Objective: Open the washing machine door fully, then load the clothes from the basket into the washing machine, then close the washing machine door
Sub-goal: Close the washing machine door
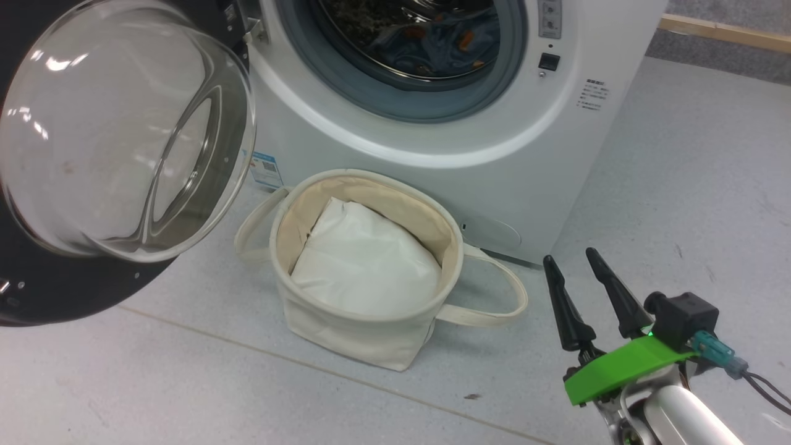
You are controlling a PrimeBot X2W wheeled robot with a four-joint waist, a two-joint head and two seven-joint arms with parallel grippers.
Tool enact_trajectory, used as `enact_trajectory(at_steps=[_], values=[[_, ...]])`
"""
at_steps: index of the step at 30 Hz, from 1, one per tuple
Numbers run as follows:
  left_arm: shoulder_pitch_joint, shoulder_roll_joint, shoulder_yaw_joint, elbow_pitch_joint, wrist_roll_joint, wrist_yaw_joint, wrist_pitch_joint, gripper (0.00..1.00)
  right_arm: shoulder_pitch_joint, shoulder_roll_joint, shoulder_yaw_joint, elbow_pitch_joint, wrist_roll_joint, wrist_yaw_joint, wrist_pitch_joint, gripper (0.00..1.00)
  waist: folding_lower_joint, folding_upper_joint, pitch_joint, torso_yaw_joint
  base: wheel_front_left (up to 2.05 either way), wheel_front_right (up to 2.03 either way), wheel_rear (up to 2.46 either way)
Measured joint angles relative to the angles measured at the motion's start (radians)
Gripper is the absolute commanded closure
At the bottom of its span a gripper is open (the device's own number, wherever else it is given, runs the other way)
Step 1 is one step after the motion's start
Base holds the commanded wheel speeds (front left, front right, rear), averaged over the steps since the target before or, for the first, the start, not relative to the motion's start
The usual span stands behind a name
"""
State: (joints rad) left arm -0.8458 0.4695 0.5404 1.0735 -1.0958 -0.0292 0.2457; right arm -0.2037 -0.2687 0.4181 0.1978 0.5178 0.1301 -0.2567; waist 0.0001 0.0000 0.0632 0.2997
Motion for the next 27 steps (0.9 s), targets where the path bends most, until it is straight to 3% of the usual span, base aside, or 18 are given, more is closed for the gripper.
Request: enact_trajectory(at_steps=[7, 8, 16, 24, 27], values=[[-0.018, 0.036, -0.058, 0.053, -0.017, -0.050, 0.325, 1.00, 0.002, 0.000, -0.008, 0.000, 0.000, 0.000, 0.000, 0.00, -0.0001, 0.0000, -0.009, 0.006, 0.00, 0.00, 0.00], [-0.018, 0.036, -0.058, 0.053, -0.017, -0.050, 0.325, 1.00, 0.002, 0.000, -0.008, 0.000, 0.000, 0.000, 0.000, 0.00, -0.0001, 0.0000, -0.009, 0.006, 0.00, 0.00, 0.00], [0.011, -0.133, -0.198, 0.008, -0.016, -0.087, 0.609, 1.00, 0.016, 0.016, -0.016, 0.004, 0.000, 0.000, 0.000, 0.00, 0.0000, 0.0000, -0.045, 0.053, 0.00, 0.00, 0.00], [0.135, -0.184, -0.248, -0.200, -0.044, -0.094, 0.783, 1.00, 0.057, 0.065, -0.022, 0.005, 0.002, 0.000, 0.000, 0.00, -0.0002, 0.0000, -0.117, 0.083, 0.00, 0.00, 0.00], [0.181, -0.213, -0.258, -0.297, -0.044, -0.065, 0.808, 1.00, 0.065, 0.074, -0.023, 0.007, 0.002, 0.000, 0.000, 0.00, -0.0002, 0.0000, -0.124, 0.074, 0.00, 0.00, 0.00]])
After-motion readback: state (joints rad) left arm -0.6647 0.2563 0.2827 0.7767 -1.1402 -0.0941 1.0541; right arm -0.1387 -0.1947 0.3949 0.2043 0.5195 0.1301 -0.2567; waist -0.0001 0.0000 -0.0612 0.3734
